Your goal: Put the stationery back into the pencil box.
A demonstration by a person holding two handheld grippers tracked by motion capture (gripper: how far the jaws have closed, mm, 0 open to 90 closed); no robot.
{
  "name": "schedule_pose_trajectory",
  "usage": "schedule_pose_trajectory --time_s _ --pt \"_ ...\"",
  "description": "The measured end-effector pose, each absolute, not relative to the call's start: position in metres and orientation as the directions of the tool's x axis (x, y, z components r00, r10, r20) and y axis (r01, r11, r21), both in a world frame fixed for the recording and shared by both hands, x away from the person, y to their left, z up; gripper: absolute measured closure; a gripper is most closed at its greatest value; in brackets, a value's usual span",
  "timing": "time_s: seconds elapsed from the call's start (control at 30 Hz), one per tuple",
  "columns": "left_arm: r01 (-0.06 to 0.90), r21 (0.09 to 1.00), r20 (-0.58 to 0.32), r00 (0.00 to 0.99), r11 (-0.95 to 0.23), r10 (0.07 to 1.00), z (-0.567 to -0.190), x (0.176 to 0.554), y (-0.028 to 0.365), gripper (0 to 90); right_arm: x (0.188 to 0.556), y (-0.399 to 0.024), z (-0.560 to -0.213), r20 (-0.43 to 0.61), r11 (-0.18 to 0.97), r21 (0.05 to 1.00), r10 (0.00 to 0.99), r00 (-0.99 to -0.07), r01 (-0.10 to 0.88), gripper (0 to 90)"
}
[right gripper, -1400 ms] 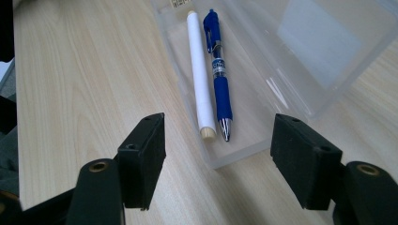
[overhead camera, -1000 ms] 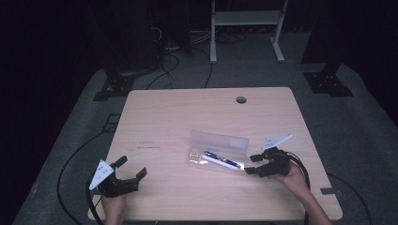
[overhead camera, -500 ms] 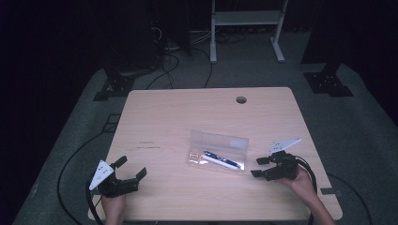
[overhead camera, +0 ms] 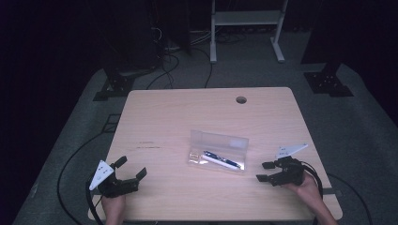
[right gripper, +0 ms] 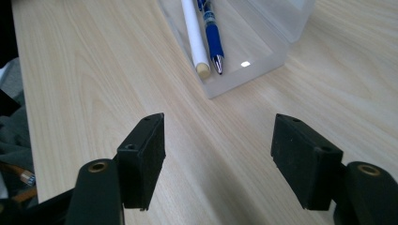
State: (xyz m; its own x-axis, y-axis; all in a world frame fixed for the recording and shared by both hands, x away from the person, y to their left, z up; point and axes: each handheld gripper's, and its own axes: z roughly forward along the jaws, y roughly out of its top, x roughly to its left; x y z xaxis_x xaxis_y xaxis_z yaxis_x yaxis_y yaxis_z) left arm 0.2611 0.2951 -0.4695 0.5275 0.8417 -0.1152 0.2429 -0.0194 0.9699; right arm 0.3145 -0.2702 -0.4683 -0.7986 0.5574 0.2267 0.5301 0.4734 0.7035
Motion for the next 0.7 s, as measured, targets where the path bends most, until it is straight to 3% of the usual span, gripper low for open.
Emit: schedule_pose_trajectory --time_s 0.4,0.7 --pt "0.246 0.969 -0.117 0.526 -0.019 0.842 -0.47 0.261 0.295 1.1 0.304 -0.278 -0.475 0.235 0.458 0.706 0.569 -0.788 0.54 34.5" --pt "0.246 0.969 -0.111 0.525 -0.026 0.844 -0.469 0.261 0.293 1.1 0.292 -0.292 -0.482 0.268 0.381 0.738 0.592 -0.76 0.558 33.8"
